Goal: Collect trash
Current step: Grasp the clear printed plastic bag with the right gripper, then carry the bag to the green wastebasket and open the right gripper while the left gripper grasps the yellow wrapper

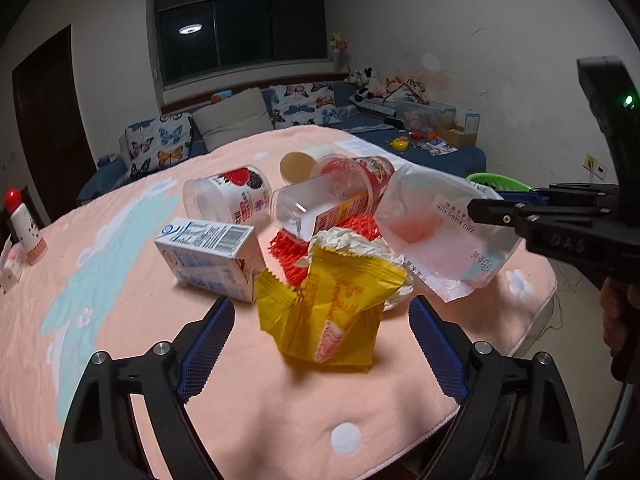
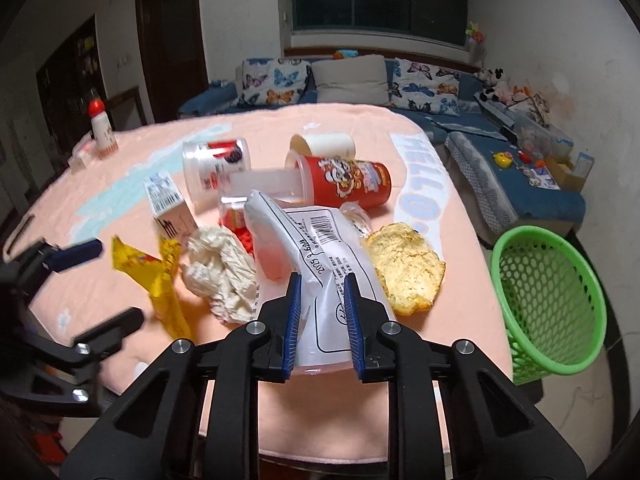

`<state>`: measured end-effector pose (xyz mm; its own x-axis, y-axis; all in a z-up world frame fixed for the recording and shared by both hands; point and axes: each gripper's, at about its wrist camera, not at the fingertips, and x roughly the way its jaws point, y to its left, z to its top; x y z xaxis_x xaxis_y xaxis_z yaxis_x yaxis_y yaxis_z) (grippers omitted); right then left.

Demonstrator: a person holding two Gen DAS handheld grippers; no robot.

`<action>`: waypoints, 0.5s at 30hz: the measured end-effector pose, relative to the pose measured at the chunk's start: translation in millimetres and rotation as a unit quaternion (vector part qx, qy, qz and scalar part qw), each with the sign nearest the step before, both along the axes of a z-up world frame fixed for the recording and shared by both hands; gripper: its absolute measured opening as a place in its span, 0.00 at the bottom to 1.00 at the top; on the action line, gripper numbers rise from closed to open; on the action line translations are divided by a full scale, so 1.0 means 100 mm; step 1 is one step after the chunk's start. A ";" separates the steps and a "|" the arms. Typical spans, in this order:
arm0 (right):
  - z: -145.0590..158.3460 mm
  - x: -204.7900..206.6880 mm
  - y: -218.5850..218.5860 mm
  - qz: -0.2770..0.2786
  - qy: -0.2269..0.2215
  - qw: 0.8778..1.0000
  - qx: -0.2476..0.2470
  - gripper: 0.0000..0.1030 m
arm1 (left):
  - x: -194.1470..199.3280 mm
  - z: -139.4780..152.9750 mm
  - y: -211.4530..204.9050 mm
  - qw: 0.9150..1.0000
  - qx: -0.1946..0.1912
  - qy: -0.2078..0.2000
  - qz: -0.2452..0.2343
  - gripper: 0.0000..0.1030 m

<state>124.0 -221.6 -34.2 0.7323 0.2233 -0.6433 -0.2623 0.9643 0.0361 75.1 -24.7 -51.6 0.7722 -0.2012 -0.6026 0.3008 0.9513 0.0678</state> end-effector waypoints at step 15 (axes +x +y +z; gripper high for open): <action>0.13 -0.22 -0.17 0.013 -0.017 0.998 0.057 0.16 | 0.07 -0.10 -0.18 0.999 0.019 -0.010 -0.033 0.67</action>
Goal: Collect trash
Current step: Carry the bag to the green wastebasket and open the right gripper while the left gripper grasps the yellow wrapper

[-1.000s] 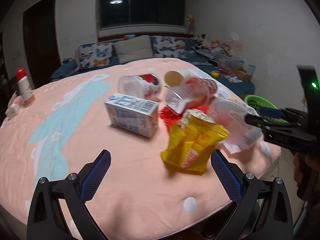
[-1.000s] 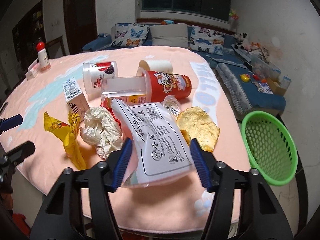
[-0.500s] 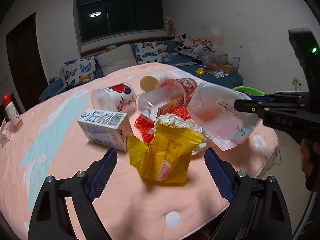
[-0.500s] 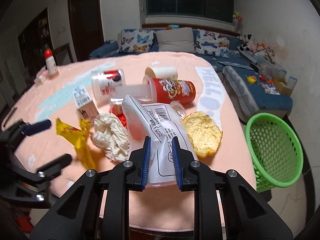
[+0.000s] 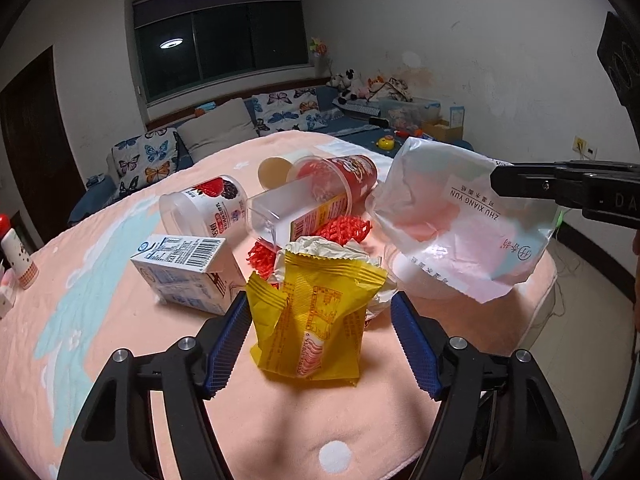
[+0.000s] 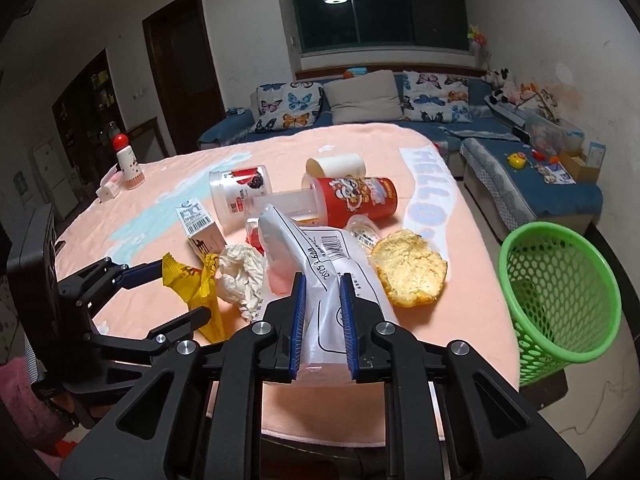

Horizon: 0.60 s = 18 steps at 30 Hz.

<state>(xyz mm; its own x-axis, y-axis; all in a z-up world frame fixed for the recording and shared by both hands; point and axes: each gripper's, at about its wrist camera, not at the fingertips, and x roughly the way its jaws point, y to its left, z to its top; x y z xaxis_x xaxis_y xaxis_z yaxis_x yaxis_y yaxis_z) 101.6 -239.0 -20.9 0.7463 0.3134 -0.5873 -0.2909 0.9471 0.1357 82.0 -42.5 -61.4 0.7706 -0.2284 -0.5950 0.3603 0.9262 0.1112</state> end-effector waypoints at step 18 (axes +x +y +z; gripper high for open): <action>0.36 -0.20 -0.43 -0.041 -0.047 0.998 0.021 0.15 | 0.06 -0.06 0.08 0.999 -0.030 0.024 -0.017 0.06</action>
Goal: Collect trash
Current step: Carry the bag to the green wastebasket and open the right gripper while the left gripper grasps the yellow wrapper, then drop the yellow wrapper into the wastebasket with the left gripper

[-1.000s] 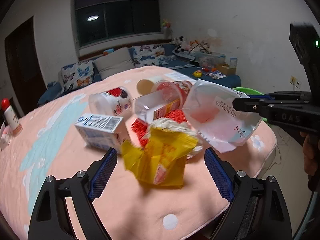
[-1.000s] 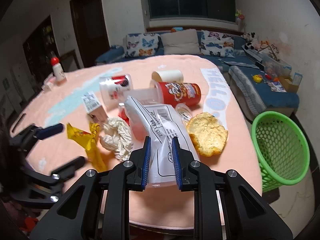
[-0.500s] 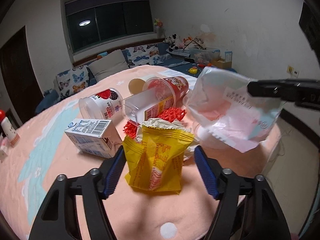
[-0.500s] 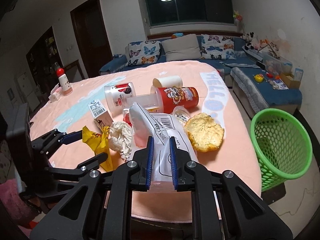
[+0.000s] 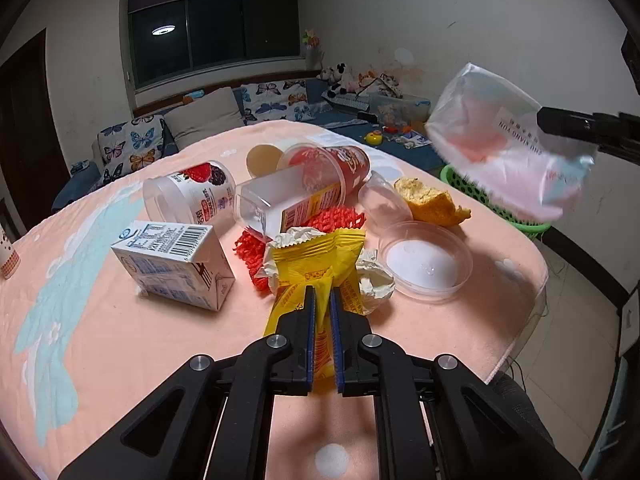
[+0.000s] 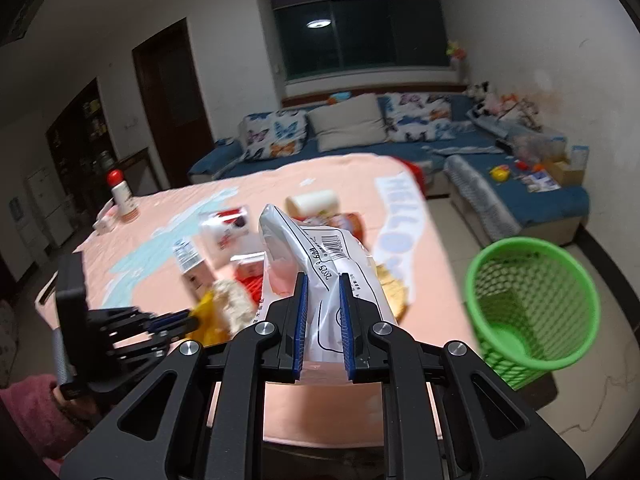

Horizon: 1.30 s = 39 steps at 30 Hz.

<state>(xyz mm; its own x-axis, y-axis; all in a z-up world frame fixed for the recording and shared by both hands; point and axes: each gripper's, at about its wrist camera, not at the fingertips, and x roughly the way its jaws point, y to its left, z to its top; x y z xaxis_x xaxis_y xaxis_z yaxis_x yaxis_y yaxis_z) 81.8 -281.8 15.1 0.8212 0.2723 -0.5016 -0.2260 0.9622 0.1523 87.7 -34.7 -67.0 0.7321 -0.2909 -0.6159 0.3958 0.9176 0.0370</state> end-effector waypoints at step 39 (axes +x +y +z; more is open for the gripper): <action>-1.02 0.93 -2.34 -0.231 0.103 0.967 0.002 0.46 | 1.07 1.11 -2.16 0.978 -0.089 -0.006 -0.187 0.05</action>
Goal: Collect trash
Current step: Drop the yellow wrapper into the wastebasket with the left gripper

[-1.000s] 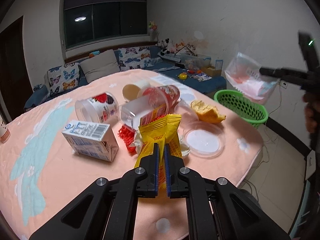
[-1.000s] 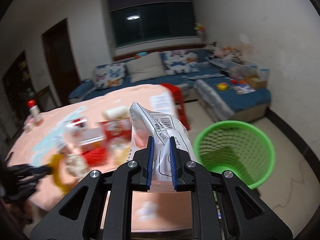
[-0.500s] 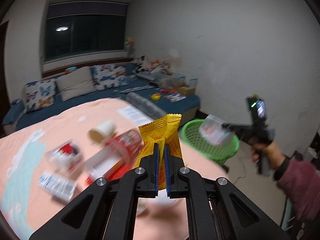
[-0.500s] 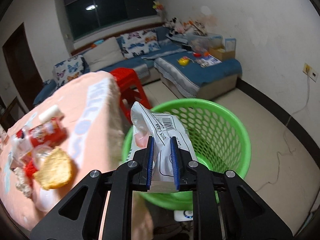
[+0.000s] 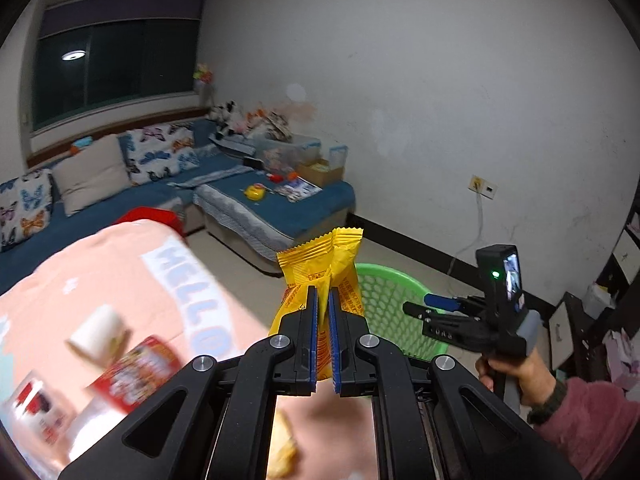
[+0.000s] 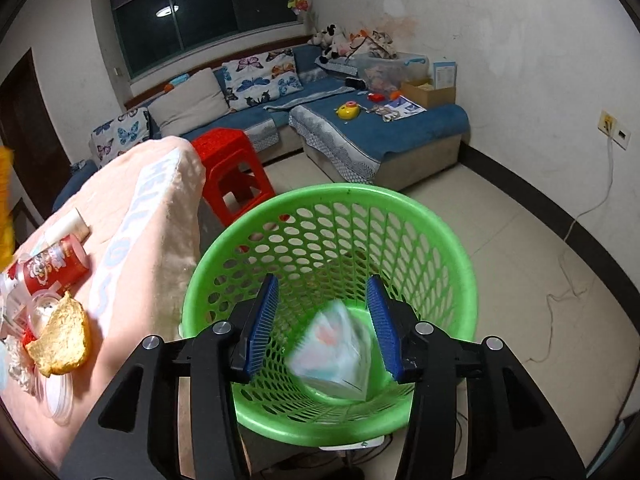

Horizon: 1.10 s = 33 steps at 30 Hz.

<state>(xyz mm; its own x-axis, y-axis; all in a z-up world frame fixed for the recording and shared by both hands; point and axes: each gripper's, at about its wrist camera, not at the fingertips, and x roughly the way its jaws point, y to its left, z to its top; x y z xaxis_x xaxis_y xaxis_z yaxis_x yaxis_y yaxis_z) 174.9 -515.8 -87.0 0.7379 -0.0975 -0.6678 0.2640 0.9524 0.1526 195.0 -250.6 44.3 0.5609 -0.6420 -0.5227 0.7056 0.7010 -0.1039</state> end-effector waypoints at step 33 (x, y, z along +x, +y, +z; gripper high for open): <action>0.19 -0.70 0.14 0.013 -0.048 0.999 -0.005 0.59 | 0.06 -0.40 -0.53 0.997 0.063 0.026 0.026 0.59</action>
